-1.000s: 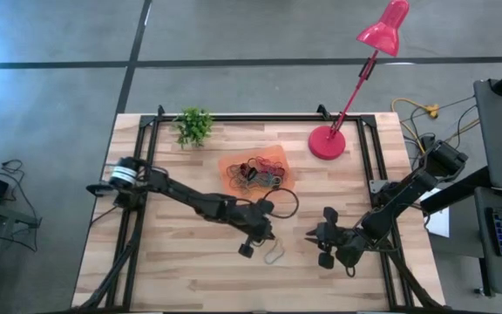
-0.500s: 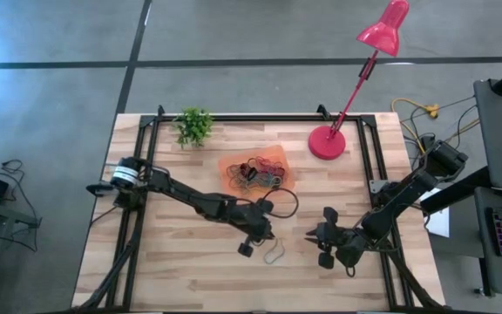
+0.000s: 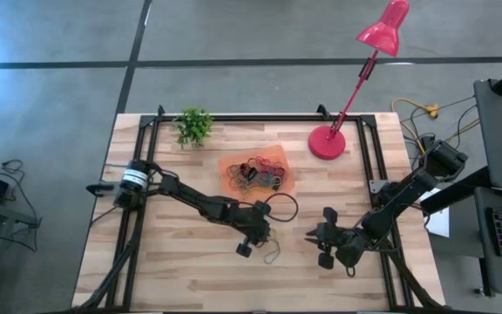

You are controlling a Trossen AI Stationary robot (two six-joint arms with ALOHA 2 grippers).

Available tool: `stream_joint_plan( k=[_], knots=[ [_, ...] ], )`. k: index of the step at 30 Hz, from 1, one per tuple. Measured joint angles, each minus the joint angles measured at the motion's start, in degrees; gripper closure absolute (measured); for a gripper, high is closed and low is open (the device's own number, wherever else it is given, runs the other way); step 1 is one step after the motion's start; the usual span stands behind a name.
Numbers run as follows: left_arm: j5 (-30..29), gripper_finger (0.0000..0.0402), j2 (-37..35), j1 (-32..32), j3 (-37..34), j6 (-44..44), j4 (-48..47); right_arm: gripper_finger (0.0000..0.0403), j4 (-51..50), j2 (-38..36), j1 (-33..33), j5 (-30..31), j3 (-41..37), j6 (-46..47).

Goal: Pick and place rubber bands into bin
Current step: Put the yellow rubber band into the orange bin

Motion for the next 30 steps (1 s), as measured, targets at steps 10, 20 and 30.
stream_joint_plan(
  k=[10,20,30],
  knots=[
    [0.0,0.034,0.0,0.2,0.0,-0.1,-0.4,0.0346,0.1,0.0,0.0,0.0,-0.1,0.0],
    [-0.1,0.0396,-3.0,0.2,0.0,0.0,-0.4,0.0346,0.1,0.0,0.0,0.0,-0.2,0.0],
    [-4.3,0.0401,-7.8,0.3,0.2,5.4,-0.4,0.0346,0.2,0.0,0.0,0.0,-0.2,0.0]
  ],
)
